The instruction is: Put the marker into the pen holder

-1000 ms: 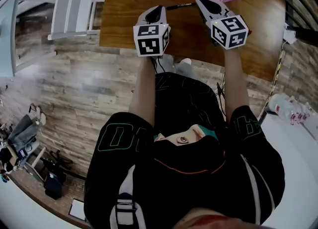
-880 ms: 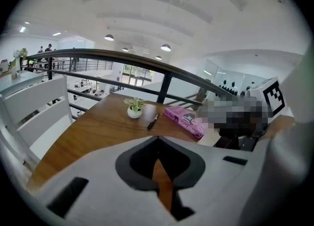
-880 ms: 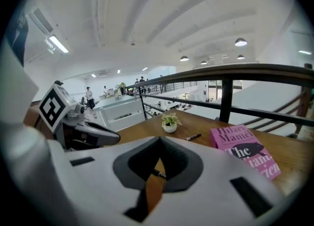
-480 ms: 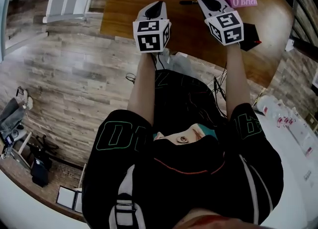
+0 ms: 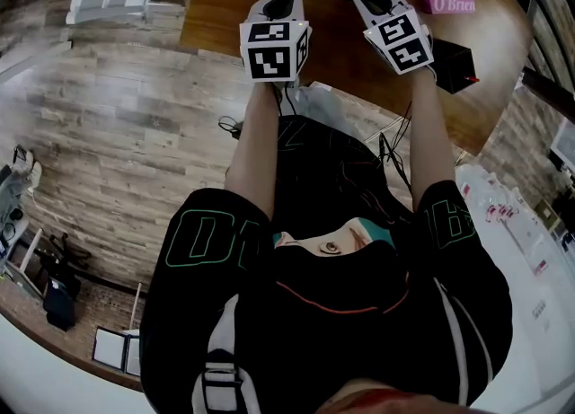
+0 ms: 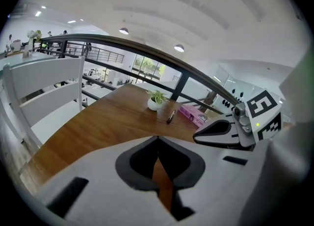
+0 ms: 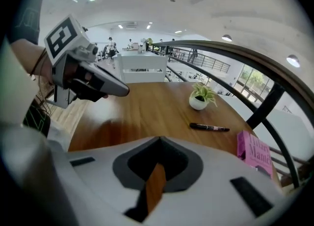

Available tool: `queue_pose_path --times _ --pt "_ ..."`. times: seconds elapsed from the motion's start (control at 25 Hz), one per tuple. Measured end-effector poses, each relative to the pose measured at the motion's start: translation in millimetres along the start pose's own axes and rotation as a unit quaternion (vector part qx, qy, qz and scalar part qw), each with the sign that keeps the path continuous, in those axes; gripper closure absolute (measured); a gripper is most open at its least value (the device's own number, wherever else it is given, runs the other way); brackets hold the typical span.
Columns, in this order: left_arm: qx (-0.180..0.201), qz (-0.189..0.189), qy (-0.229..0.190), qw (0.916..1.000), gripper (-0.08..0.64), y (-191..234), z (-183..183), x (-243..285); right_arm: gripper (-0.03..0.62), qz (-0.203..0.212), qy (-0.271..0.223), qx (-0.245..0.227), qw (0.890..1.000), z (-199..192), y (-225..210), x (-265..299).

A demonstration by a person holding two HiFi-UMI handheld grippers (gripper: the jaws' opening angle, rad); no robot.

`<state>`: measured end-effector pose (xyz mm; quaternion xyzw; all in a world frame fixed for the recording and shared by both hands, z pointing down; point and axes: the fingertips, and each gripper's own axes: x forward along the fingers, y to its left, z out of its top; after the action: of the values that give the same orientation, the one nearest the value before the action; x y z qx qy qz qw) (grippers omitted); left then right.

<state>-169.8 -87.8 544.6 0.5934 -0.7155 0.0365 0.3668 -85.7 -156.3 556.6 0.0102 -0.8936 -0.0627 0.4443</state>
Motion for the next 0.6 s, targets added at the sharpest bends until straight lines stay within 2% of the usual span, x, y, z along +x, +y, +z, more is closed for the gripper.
queue_pose_path --times 0.08,0.16,0.24,0.32,0.4,0.6 --pt "-0.005 -0.002 0.0 1.0 0.554 4.4 -0.1 1.3 0.586 0.002 0.023 -0.028 0.999 -2.6 2.0 5.4" --pt "-0.008 -0.004 0.0 1.0 0.554 7.7 0.3 2.7 0.583 -0.002 0.055 -0.081 0.995 -6.4 2.9 9.9" --pt "-0.01 -0.006 -0.001 0.9999 0.554 11.2 0.8 4.4 0.583 -0.006 0.094 -0.152 0.984 -11.1 5.1 14.5" --pt "-0.012 -0.008 -0.002 0.9999 0.554 15.2 2.0 6.4 0.572 -0.003 0.126 -0.203 0.971 -14.5 7.6 20.2" --pt "-0.014 -0.009 -0.002 0.9999 0.554 18.0 3.4 8.7 0.561 0.006 0.14 -0.223 0.965 -14.2 10.1 25.4" --pt "-0.018 -0.011 -0.002 0.9998 0.554 23.4 9.6 16.9 0.543 0.034 0.159 -0.238 0.958 -15.2 12.4 33.3"
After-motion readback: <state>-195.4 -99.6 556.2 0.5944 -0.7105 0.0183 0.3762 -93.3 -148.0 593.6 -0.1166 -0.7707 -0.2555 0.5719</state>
